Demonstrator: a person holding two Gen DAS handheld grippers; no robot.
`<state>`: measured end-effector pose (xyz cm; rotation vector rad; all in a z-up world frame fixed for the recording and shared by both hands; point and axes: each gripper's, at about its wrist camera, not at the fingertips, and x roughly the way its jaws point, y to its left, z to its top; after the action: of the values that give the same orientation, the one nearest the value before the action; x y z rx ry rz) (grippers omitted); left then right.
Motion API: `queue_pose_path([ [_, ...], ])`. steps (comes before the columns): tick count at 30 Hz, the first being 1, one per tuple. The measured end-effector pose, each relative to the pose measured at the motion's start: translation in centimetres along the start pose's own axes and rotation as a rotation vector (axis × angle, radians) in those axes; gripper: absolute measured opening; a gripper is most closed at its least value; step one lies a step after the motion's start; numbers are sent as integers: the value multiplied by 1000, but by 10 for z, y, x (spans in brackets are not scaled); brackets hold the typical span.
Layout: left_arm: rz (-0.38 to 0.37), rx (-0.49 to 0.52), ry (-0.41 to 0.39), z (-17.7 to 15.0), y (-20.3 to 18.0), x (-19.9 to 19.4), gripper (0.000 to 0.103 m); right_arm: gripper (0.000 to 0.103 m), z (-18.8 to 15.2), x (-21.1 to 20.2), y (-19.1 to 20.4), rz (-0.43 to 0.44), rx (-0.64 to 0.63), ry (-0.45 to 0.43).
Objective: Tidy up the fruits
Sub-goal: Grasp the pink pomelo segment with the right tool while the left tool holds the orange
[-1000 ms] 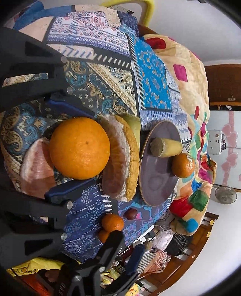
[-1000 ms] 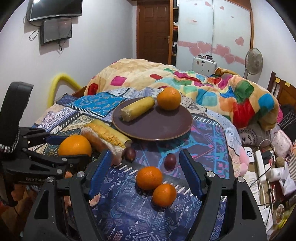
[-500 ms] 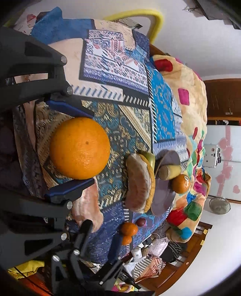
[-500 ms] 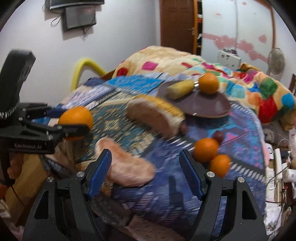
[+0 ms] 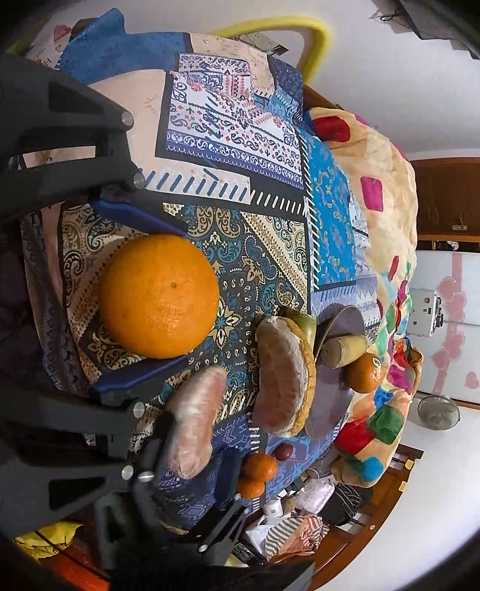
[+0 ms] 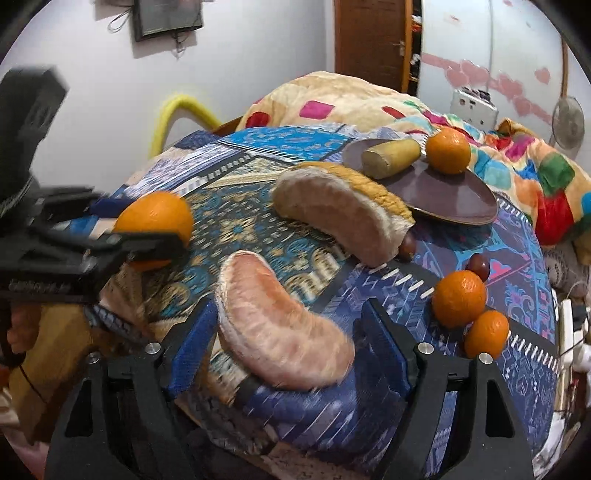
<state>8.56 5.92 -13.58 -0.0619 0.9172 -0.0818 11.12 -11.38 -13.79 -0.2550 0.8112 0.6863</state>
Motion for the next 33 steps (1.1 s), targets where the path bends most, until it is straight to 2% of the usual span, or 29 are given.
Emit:
queue_pose_path([
  [5,-4,-1,-8,2,2,4,64,77,9,16,-12,-4,19,15],
  [7,-5,6,-15,2,2,5,64,72,10,17,-10,-6,2,15],
  [9,-4,12,-24,2,2,6,64,56,10,18,-8,-14,-19,11],
  [11,-1,15,-28,2,2,7,64,45,11,17,-6,2,-24,9],
  [21,-11,11,-38,11,-1,6,63,41,9,8,-7,12,9,-8],
  [33,-21,27,-127,38,-17,-21,63,40,33,-47,-19,-46,51,-166],
])
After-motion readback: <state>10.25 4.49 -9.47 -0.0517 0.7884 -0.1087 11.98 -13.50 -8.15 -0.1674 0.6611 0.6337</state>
